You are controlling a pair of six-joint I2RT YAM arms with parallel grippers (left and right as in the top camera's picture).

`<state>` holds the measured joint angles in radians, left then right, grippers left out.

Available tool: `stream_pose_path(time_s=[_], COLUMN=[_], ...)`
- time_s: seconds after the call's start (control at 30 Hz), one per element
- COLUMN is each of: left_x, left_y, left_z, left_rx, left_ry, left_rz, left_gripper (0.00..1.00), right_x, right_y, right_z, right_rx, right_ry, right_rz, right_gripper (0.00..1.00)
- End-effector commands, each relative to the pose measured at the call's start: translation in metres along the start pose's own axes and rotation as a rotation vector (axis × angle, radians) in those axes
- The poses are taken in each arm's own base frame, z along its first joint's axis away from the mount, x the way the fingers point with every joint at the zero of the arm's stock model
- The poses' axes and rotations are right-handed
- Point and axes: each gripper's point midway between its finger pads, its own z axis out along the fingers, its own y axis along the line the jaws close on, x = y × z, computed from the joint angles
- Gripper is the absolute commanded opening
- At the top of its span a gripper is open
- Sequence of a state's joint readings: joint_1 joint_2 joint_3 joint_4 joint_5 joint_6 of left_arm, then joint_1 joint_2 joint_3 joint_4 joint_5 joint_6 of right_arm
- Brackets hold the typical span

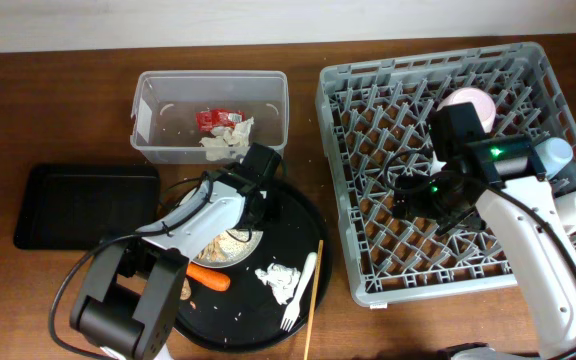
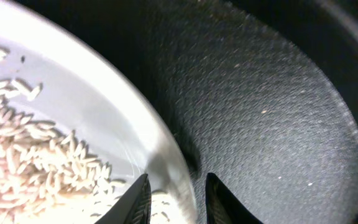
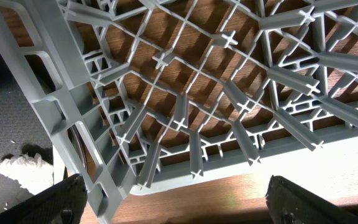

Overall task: Sort waste into correct bins and load items into the dishwasher rack
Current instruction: 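Reach the left gripper to the plate edge and grasp it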

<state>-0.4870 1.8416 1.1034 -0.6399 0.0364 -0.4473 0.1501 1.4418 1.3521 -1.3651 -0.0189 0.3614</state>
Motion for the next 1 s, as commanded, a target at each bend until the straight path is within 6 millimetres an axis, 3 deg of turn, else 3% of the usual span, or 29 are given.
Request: stream_pose_path(time_s=[0.0,0.07,0.13,0.47,0.6,0.63,0.67,0.8,0.97], left_x=[0.011,0.012,0.013,0.008,0.009,0.005,0.003,0.0,-0.002], left_y=[0.011,0.012,0.012,0.016,0.017,0.024,0.028,0.033,0.031], left_z=[0.007,0.007,0.008,0.008,0.008,0.007,0.006,0.005,0.006], left_rx=[-0.061,-0.064,-0.065,-0.087,-0.091,-0.136,-0.155,-0.19,-0.176], left_ry=[0.042,0.047,0.05,0.028,0.032,0.008,-0.002,-0.02,-0.029], left_rz=[0.0,0.0,0.001,0.001,0.003,0.004,0.005,0.005,0.004], left_gripper=[0.29,0.27,0.2,0.17,0.1,0.28,0.32,0.41,0.41], right_x=[-0.002,-0.002,-0.002,-0.002,-0.002,-0.001,-0.001,-0.001,-0.001], right_y=[-0.002,-0.002,-0.002,-0.002,-0.002,-0.002,-0.002,-0.002,-0.002], right_z=[-0.006,-0.006,-0.006,-0.006,-0.006,-0.006,-0.006,-0.006,-0.006], right_rx=[-0.003,-0.003,-0.003,-0.003,-0.003,-0.002,-0.002,-0.002,-0.001], right_ry=[-0.024,-0.024,-0.024,-0.024,-0.023,-0.021,-0.02,-0.02,-0.018], right_rz=[0.0,0.0,0.0,0.0,0.0,-0.001,-0.001,0.0,0.0], right_gripper=[0.96,0.96,0.96,0.96,0.96,0.96,0.96,0.96,0.96])
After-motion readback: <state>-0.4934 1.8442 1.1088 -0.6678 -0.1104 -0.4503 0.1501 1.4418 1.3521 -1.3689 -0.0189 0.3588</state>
